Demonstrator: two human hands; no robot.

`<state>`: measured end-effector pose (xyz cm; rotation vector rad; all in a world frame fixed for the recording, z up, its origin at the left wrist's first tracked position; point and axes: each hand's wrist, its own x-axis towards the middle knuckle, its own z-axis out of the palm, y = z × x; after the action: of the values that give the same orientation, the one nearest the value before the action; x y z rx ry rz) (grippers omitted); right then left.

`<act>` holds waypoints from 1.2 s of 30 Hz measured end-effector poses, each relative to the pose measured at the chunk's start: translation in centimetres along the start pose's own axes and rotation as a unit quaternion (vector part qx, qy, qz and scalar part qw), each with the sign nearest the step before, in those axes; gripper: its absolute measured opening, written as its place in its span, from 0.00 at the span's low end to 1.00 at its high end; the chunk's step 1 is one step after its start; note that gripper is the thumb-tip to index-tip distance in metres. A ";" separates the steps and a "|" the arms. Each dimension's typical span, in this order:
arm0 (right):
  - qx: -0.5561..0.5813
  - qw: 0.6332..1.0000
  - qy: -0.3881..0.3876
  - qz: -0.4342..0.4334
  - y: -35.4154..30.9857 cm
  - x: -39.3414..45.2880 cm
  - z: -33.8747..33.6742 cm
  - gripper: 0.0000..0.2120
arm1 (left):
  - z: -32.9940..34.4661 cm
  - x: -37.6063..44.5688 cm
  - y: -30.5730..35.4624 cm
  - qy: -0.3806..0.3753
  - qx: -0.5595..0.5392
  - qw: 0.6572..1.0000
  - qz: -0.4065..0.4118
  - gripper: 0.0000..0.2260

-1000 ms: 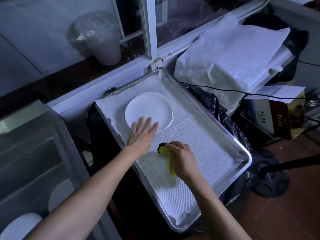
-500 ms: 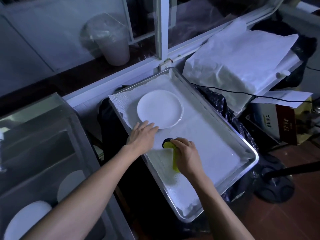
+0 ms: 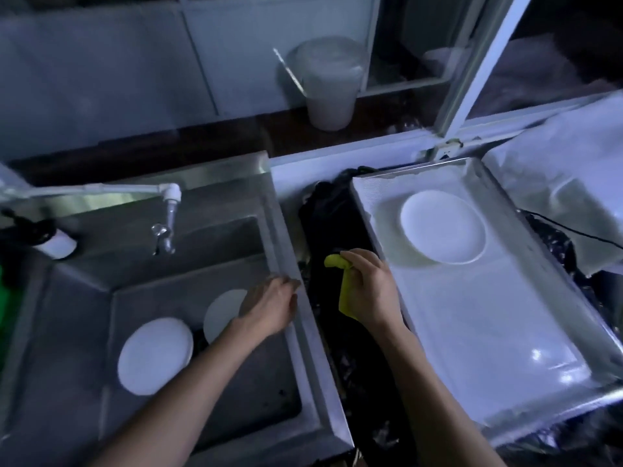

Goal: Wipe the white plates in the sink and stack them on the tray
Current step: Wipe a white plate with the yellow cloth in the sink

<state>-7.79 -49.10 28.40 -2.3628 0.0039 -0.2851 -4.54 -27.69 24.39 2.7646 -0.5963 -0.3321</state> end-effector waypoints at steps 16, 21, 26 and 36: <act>-0.078 0.971 -0.221 -0.046 -11.6 -0.9 23.4 0.25 | 2.3 -11.9 -23.0 -0.048 -0.065 0.980 -0.180 0.21; -0.064 0.964 -0.255 -0.041 -11.0 -0.4 26.3 0.24 | 4.5 -11.9 -25.5 -0.053 -0.173 0.952 -0.248 0.15; -0.044 0.969 -0.242 -0.024 -9.2 -0.2 29.2 0.22 | 7.8 -10.2 -27.2 -0.063 -0.253 0.918 -0.298 0.19; -0.058 0.941 -0.332 -0.033 -3.7 1.8 35.1 0.23 | 16.2 -4.2 -30.2 -0.047 -0.376 0.831 -0.407 0.28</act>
<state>0.93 -22.59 6.77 -2.4657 -0.3895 0.5050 -1.84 -3.31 0.07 2.0555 0.6369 -0.6969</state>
